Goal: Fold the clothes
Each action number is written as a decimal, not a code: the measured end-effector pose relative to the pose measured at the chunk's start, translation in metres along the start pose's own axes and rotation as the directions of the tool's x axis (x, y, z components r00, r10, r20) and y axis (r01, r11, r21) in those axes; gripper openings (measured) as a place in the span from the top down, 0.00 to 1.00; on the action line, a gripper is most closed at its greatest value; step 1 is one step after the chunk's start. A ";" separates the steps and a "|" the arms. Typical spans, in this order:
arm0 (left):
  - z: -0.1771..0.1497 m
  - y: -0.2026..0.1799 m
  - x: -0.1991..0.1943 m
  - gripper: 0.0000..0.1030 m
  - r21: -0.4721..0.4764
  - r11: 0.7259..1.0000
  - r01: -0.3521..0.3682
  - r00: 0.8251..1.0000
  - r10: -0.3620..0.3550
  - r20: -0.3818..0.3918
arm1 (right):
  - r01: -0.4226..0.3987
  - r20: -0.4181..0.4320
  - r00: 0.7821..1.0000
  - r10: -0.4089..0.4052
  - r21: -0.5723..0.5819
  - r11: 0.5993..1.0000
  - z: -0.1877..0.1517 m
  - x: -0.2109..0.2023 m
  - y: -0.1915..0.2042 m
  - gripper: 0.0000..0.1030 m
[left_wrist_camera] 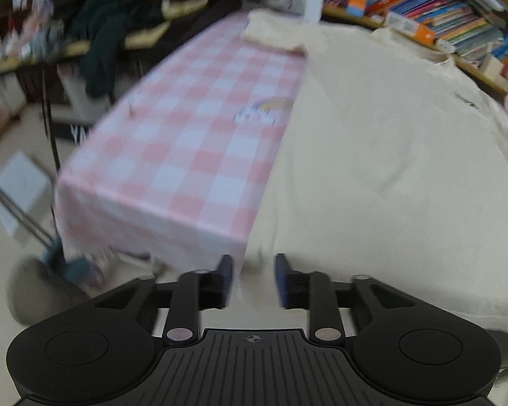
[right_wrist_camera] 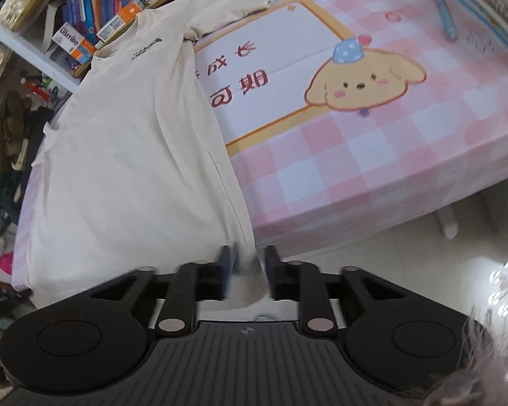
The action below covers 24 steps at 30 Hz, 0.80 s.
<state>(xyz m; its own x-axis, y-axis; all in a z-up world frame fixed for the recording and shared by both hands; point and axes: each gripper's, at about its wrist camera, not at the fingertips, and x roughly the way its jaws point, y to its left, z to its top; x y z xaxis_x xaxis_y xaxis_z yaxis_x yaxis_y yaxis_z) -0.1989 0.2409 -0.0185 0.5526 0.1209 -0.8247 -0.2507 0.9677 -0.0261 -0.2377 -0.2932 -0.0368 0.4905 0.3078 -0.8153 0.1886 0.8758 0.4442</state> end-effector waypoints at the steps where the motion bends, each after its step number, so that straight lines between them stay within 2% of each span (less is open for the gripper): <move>1: 0.001 -0.005 -0.006 0.51 0.018 1.000 -0.004 1.000 0.004 0.024 | 0.007 0.012 1.000 -0.007 -0.010 1.000 0.000 -0.004 0.000 0.66; 2: 0.003 -0.011 -0.010 0.48 0.031 0.999 -0.005 0.999 0.004 0.046 | 0.020 0.025 1.000 -0.019 -0.022 1.000 0.001 -0.007 0.001 0.64; 3: 0.004 -0.017 -0.015 0.40 0.045 0.999 -0.006 0.998 0.003 0.067 | 0.038 0.044 0.998 -0.036 -0.037 0.999 0.002 -0.011 0.003 0.63; 4: 0.006 -0.023 -0.020 0.32 0.059 0.998 -0.008 0.996 0.002 0.089 | 0.056 0.063 0.997 -0.053 -0.052 0.997 0.003 -0.015 0.005 0.59; 5: 0.008 -0.028 -0.025 0.28 0.073 0.997 -0.009 0.994 0.001 0.111 | 0.076 0.083 0.994 -0.070 -0.065 0.995 0.004 -0.019 0.007 0.56; 6: 0.009 -0.034 -0.029 0.23 0.086 0.996 -0.011 0.991 0.000 0.132 | 0.097 0.108 0.990 -0.089 -0.075 0.992 0.005 -0.021 0.010 0.49; 8: 0.012 -0.046 -0.035 0.22 0.089 0.996 0.000 0.987 -0.014 0.160 | 0.138 0.156 0.980 -0.123 -0.095 0.986 0.007 -0.026 0.017 0.41; 14: 0.013 -0.073 -0.038 0.17 0.098 0.995 0.025 0.982 -0.042 0.183 | 0.187 0.266 0.954 -0.137 -0.170 0.968 0.006 -0.032 0.040 0.34; 18: 0.009 -0.082 -0.038 0.15 0.106 0.994 0.037 0.982 -0.055 0.182 | 0.200 0.280 0.950 -0.141 -0.198 0.959 0.004 -0.029 0.048 0.31; 24: 0.009 -0.087 -0.032 0.15 0.107 0.992 0.065 0.982 -0.082 0.168 | 0.209 0.265 0.951 -0.159 -0.172 0.963 0.005 -0.022 0.051 0.29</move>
<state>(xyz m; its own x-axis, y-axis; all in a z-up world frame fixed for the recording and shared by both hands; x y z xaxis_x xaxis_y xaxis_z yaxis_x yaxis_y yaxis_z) -0.1879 0.1552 0.0152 0.6972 0.0765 -0.7128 -0.1281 0.9916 -0.0189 -0.2352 -0.2575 0.0058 0.6621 0.0552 -0.7474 0.1378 0.9713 0.1938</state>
